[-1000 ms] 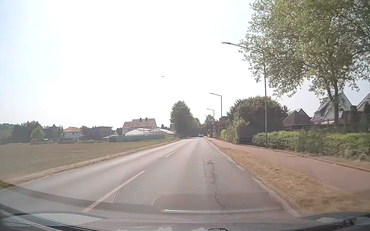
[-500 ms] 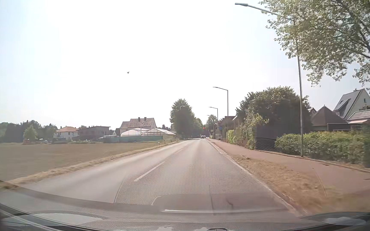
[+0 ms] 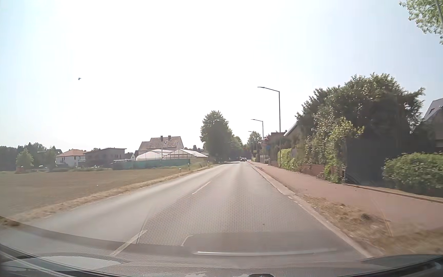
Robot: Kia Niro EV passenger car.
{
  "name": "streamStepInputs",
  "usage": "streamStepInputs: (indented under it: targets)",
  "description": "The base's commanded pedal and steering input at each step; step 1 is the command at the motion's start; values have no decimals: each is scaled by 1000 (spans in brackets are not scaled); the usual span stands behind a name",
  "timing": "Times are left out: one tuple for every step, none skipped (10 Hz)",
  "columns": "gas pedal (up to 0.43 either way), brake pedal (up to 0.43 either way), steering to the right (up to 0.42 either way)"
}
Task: Follow the waypoints while adhering to traffic rules and regulations
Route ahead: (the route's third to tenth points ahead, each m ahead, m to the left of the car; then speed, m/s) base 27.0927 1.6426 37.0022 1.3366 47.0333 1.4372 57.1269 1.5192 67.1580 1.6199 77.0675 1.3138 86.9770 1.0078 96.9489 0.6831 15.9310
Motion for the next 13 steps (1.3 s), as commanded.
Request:
streamStepInputs:
  targets:
    - [157,0,1]
    - [157,0,1]
    - [157,0,1]
    - [157,0,1]
    - [150,0,1]
    - [110,0,1]
    - [110,0,2]
    - [110,0,2]
    - [79,0,2]
    - [8,0,2]
    - [0,0,3]
    - [0,0,2]
    - [0,0,2]
